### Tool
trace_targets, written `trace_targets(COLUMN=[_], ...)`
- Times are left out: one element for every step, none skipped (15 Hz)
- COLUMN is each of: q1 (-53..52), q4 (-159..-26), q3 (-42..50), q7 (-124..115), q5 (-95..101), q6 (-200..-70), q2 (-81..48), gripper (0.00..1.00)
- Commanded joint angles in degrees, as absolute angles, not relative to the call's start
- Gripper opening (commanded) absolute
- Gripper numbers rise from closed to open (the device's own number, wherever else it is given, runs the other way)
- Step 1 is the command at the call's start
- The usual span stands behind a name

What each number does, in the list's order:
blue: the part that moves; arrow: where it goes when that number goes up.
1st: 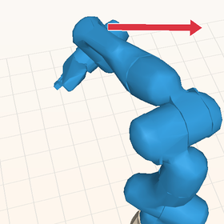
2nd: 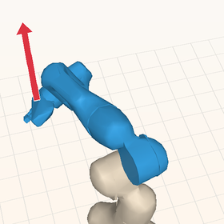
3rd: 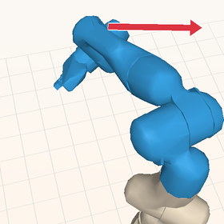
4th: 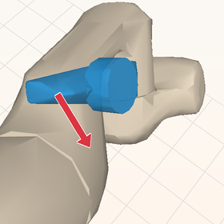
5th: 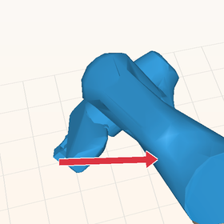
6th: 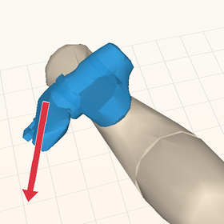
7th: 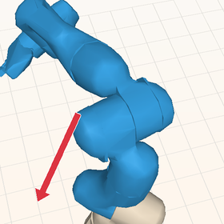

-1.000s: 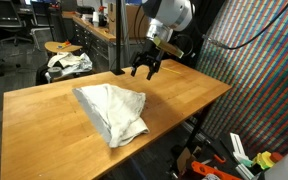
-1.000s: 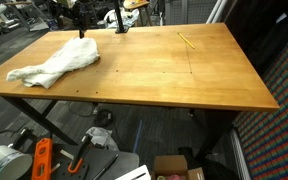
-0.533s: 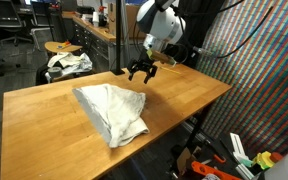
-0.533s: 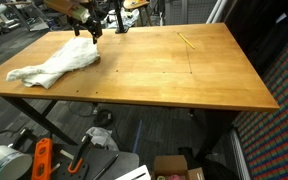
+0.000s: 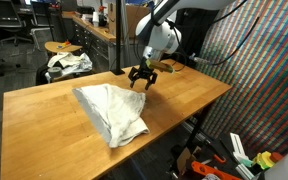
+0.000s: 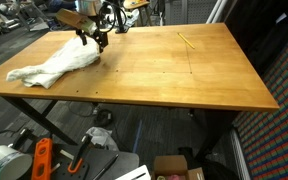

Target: Fold the towel in half

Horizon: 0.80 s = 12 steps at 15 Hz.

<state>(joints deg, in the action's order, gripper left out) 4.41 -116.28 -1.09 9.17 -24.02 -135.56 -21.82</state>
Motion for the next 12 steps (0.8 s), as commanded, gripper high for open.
trace_targets(q1=[5.1,5.3,5.4,5.6,5.7,5.8,5.9,6.1,7.1,7.8,8.7,9.6], q4=[-115.2,-115.4,-115.5,-115.5,-115.5,-115.6,-116.0,-116.8,-118.4,-119.6,-120.8,-121.9], q3=[-1.3,-1.3,-1.3,-1.4,-1.4,-1.5,-1.2,-1.1,-1.2,-1.2,-1.0,-0.5], q7=[8.3,8.5,8.6,8.6,8.7,8.7,8.3,8.0,9.8,10.8,12.1,12.6], q5=[-22.8,-22.8,-22.7,-22.7,-22.7,-22.8,-22.3,-22.2,-22.3,-22.9,-23.2,-23.0], q6=[-136.7,-137.0,-137.3,-137.5,-137.4,-137.5,-136.7,-135.5,-133.4,-132.7,-131.7,-129.9], q2=[-22.8,-22.9,-22.9,-23.2,-23.2,-23.3,-23.2,-22.5,-20.9,-19.8,-18.6,-17.2], gripper=[1.00,1.00,1.00,1.00,1.00,1.00,1.00,1.00,1.00,1.00,1.00,1.00])
